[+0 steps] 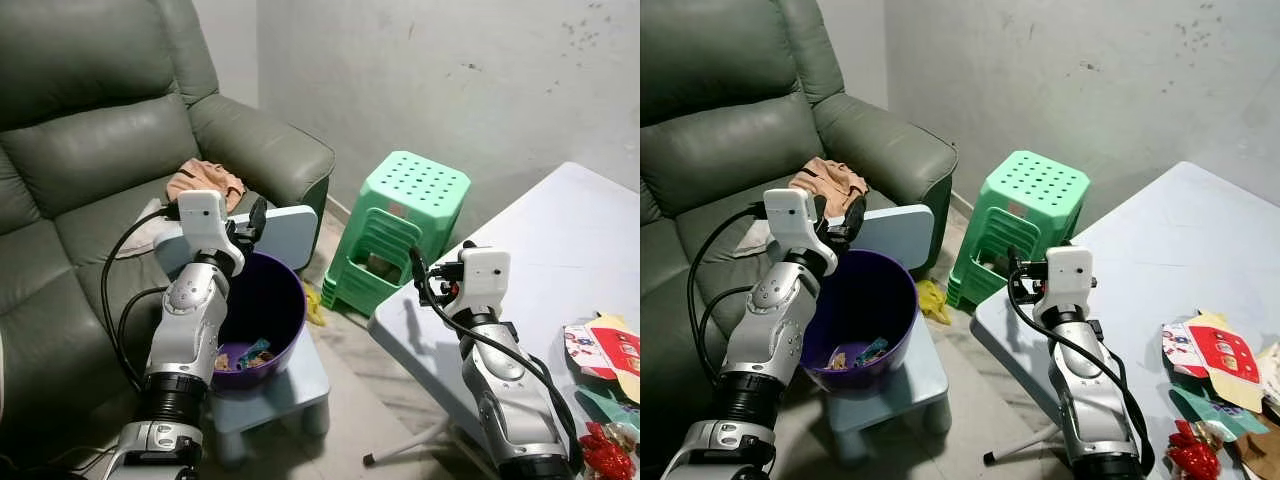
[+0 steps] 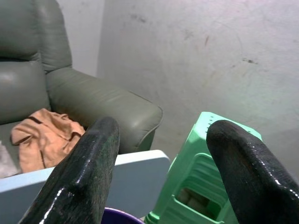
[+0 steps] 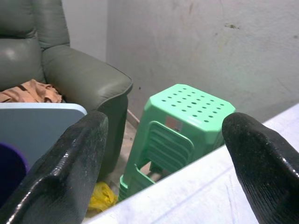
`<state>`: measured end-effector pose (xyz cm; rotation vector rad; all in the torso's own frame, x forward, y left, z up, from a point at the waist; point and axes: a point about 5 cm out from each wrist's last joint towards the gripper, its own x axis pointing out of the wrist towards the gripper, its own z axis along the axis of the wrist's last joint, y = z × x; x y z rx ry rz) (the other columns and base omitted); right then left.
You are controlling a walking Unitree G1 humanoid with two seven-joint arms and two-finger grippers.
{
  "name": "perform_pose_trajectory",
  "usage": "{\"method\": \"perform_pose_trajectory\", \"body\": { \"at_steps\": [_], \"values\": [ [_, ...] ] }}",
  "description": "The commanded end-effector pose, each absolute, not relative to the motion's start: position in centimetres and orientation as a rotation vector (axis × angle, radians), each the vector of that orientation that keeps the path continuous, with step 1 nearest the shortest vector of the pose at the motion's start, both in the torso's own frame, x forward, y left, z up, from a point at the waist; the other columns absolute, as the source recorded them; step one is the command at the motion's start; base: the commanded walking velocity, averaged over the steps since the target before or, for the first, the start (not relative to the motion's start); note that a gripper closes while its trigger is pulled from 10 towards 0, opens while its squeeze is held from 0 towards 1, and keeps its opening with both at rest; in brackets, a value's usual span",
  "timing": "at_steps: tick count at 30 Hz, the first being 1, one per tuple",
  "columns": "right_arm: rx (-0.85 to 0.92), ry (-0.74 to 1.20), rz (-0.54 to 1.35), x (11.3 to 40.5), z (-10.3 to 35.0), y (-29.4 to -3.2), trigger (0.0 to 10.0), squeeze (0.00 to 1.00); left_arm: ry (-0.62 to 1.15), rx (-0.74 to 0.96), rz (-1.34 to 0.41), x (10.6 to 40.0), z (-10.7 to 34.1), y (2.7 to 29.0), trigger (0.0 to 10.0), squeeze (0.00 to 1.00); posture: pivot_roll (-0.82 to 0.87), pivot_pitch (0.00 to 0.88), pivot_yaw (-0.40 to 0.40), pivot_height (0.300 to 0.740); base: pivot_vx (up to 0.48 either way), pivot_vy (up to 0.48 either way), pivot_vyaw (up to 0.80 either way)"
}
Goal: Picking trash to rubbish bin
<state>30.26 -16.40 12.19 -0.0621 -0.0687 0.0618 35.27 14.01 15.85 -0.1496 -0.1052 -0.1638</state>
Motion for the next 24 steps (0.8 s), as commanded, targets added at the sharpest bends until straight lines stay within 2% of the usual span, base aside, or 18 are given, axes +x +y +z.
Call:
{"method": "perform_pose_trajectory", "body": {
  "at_steps": [1,5,24],
  "values": [
    [-0.064,-0.082,0.058,30.15,12.4,-16.53,10.0,0.0,-0.09,-0.153,-0.166,35.25,15.64,13.88,10.0,0.0,-0.03,0.0,-0.065,0.74,0.0,0.458,-0.64],
    [-0.062,-0.081,0.058,30.16,12.39,-16.49,10.0,0.0,-0.085,-0.141,-0.161,35.29,15.58,14.0,10.0,0.0,-0.03,0.0,-0.065,0.74,0.0,0.452,-0.63],
    [-0.065,-0.073,0.052,29.86,12.24,-16.61,10.0,0.0,-0.03,-0.08,-0.13,35.52,14.98,13.83,10.0,0.0,-0.04,0.0,-0.06,0.74,0.0,0.0,-0.63]
  ]
}}
